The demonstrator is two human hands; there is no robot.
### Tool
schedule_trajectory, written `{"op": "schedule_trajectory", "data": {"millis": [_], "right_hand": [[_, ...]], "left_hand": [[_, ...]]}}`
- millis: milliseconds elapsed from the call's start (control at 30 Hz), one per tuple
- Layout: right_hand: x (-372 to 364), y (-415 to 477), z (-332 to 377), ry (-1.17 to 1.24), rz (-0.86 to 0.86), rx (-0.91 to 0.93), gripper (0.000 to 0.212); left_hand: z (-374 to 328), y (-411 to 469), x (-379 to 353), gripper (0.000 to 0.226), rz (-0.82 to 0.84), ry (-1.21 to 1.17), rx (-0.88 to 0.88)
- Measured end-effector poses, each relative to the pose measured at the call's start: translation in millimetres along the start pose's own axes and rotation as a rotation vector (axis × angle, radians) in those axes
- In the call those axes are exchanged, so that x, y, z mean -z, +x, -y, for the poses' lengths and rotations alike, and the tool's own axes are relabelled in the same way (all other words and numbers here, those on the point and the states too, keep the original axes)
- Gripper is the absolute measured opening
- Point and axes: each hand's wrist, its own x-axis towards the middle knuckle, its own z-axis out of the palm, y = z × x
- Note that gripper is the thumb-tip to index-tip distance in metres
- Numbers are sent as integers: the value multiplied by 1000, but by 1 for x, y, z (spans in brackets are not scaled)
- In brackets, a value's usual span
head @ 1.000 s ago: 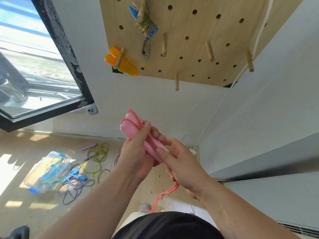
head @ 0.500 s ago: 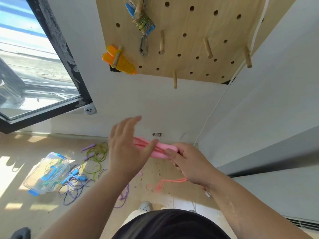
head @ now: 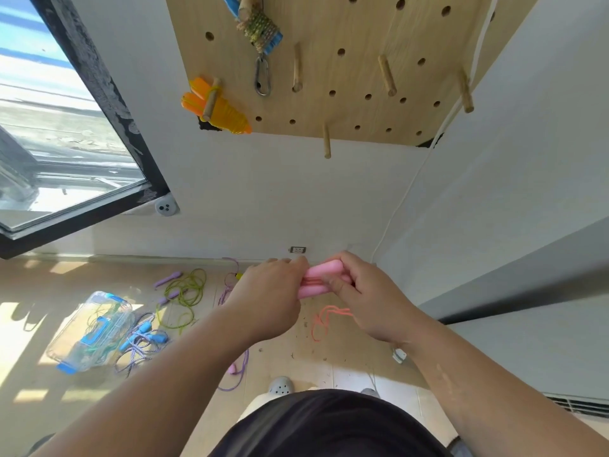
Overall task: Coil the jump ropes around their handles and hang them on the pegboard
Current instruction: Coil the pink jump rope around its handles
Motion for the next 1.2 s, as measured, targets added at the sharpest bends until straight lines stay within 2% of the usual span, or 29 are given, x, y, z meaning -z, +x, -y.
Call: {"op": "schedule_trajectory", "data": {"millis": [100,233,333,467,600,767,900,933,1033,1100,1200], "right_hand": [[2,-1,1,-22,17,-1,29],[8,-2,2,0,59,-17,26],[10,-5,2,81,60,-10,55],[6,-7,-1,-22,11,58,40],[3,-4,-2,-65,37,119,46],[4,-1,-3,-35,78,172,47],[9,4,-6,0,56,139,60],[13,6,-6,8,46,130,59],[19,8,-2,38,51,136,23],[19,9,0,54,60,150,20],[20,10,1,75,45,172,27]], "left_hand": [[-5,1,-2,15,-11,6,1],[-12,3,-7,28,-15,36,38],[-12,5,-8,16,-32,88,56],[-12,6,-7,11,-70,138,25],[-13,4,-6,15,-99,80,64],[-16,2,-6,15,-47,-132,151],[-18,3,-3,17,63,-404,208],[-18,3,-2,17,101,-539,232],[-16,2,-1,23,161,-854,249],[-15,2,2,22,151,-891,210],[-15,2,6,23,127,-892,165]]}}
